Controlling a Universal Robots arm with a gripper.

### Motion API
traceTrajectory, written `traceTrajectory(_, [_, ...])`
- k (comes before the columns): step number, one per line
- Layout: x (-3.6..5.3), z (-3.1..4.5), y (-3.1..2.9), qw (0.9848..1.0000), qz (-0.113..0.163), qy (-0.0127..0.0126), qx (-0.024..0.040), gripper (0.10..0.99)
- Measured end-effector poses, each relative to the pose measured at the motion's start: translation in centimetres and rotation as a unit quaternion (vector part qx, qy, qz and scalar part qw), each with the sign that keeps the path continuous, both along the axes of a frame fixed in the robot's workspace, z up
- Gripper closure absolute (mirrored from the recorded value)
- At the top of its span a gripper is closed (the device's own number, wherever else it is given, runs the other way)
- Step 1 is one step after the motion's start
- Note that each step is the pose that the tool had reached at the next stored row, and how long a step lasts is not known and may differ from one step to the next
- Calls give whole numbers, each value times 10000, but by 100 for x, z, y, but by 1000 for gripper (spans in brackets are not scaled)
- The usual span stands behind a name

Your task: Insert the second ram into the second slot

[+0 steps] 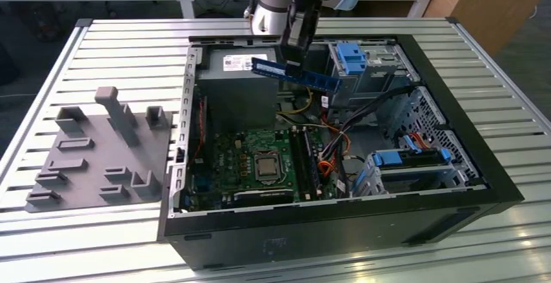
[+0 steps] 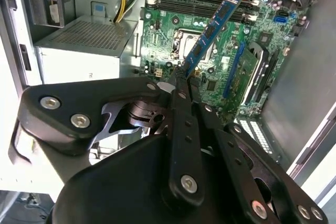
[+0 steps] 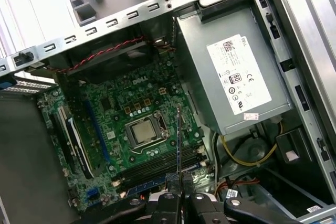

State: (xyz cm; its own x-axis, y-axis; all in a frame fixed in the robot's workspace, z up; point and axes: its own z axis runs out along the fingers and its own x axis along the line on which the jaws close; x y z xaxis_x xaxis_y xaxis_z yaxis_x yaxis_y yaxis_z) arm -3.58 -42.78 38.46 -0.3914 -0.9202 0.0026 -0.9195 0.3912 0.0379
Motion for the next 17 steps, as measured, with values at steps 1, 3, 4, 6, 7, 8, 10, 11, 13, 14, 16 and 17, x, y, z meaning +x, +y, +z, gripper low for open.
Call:
traceTrajectory(1, [0, 0, 0, 10000, -31, 0, 0, 953])
traceTrajectory(3, [0, 0, 0, 10000, -88, 0, 0, 953])
traceTrajectory(4, [0, 0, 0, 9999, -115, 0, 0, 953])
traceTrajectory(6, [0, 0, 0, 9999, -162, 0, 0, 953])
traceTrajectory(7, [0, 0, 0, 9998, -186, 0, 0, 953])
traceTrajectory(8, [0, 0, 0, 9998, -210, 0, 0, 953])
traceTrajectory(10, [0, 0, 0, 9997, -259, 0, 0, 953])
traceTrajectory(11, [0, 0, 0, 9996, -282, 0, 0, 953])
traceTrajectory(13, [0, 0, 0, 9995, -329, 0, 0, 953])
traceTrajectory(14, [0, 0, 0, 9994, -351, 0, 0, 953])
traceTrajectory(16, [0, 0, 0, 9992, -395, 0, 0, 953])
traceTrajectory(17, [0, 0, 0, 9991, -417, 0, 0, 953])
